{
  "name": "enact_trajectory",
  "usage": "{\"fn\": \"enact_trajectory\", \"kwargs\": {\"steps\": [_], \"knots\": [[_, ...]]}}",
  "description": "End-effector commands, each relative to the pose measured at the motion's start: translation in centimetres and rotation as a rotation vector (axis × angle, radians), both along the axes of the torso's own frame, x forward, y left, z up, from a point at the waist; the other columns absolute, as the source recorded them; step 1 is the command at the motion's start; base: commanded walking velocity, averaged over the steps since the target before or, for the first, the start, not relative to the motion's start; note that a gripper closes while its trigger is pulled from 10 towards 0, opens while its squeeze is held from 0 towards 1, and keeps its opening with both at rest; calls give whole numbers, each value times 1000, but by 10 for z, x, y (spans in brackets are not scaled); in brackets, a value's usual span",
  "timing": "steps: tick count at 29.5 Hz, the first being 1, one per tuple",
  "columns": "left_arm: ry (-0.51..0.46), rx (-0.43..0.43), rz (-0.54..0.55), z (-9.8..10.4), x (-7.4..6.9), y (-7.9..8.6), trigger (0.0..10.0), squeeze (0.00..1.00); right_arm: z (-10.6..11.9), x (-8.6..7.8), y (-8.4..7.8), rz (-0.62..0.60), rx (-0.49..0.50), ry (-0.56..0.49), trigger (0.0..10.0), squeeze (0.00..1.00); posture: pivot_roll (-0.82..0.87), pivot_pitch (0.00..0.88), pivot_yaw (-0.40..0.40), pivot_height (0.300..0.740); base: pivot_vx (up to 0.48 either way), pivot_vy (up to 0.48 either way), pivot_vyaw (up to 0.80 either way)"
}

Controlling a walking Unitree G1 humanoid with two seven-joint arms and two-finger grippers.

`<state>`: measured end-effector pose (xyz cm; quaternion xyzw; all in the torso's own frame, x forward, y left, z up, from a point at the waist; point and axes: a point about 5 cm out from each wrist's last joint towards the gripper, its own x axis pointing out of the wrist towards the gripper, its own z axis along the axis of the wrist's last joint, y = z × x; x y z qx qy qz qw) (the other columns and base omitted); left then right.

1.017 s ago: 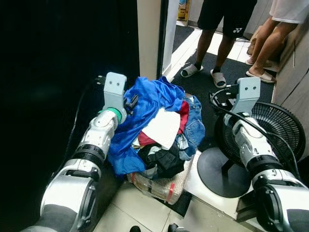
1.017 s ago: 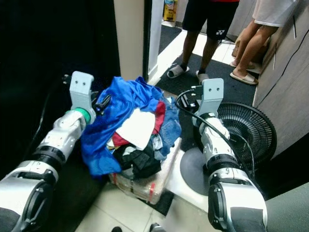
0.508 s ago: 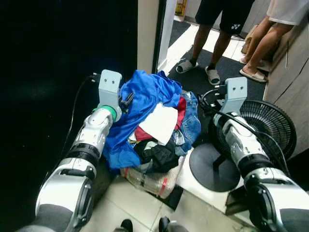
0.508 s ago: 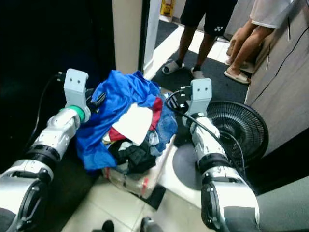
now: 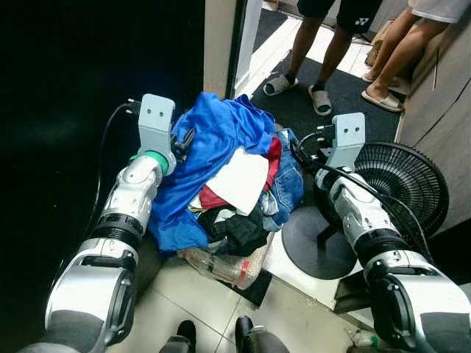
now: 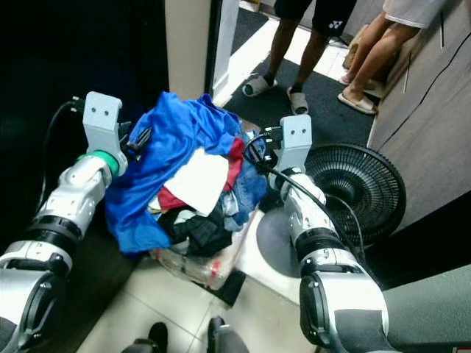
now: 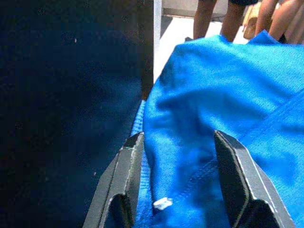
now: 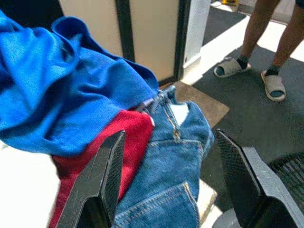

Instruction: Clothes washing

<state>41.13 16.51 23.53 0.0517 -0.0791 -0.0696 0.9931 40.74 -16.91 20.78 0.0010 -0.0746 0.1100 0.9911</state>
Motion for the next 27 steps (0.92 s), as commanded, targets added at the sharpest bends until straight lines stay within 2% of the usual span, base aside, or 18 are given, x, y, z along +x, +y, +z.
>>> {"fn": "enact_trajectory", "kwargs": {"steps": [1,5,6,8,9,11,12,14,15,18,19,21,23,24,25,26,27], "knots": [[50,-41,70,-13,-4,22,10000,0,-3,0,-5,-16,26,25,10000,0,-32,351,-56,740,0,0,0],[45,-40,88,-13,-5,28,10000,0,-2,1,0,-1,30,27,10000,0,-11,346,-73,740,0,0,0],[39,-41,105,-12,-7,33,10000,0,-2,2,9,28,22,29,10000,0,3,336,-93,740,0,0,0],[39,-41,105,-12,-7,33,10000,0,-2,2,9,28,22,29,10000,0,3,336,-93,740,0,0,0],[28,-45,129,-13,-11,39,10000,0,-3,2,25,76,15,37,10000,0,27,323,-133,740,0,0,0],[28,-45,129,-13,-11,39,10000,0,-3,2,25,76,15,37,10000,0,27,323,-133,740,0,0,0],[21,-52,151,-15,-14,44,10000,0,-3,3,39,119,4,43,10000,0,40,311,-154,740,0,0,0],[21,-52,151,-15,-14,44,10000,0,-3,3,39,119,4,43,10000,0,40,311,-154,740,0,0,0],[19,-55,163,-18,-17,47,10000,0,-2,3,48,143,3,45,10000,0,42,302,-154,740,0,0,0],[21,-57,160,-20,-18,46,10000,0,-1,3,49,142,5,43,10000,0,30,294,-136,740,0,0,0],[27,-58,140,-21,-16,39,10000,0,-1,3,42,117,7,40,10000,0,12,286,-109,740,0,0,0],[27,-58,140,-21,-16,39,10000,0,-1,3,42,117,7,40,10000,0,12,286,-109,740,0,0,0],[43,-52,47,-16,-6,12,10000,0,-10,-1,7,16,6,36,10000,0,-59,276,-27,740,0,0,0],[48,-49,17,-15,-3,3,10000,0,-13,-3,-3,-16,5,34,10000,0,-68,275,-17,740,0,0,0],[48,-49,17,-15,-3,3,10000,0,-13,-3,-3,-16,5,34,10000,0,-68,275,-17,740,0,0,0],[55,-48,-23,-12,0,-9,10000,0,-17,-7,-19,-64,8,28,10000,0,-116,270,30,740,0,0,0],[55,-48,-23,-12,0,-9,10000,0,-17,-7,-19,-64,8,28,10000,0,-116,270,30,740,0,0,0]]}}
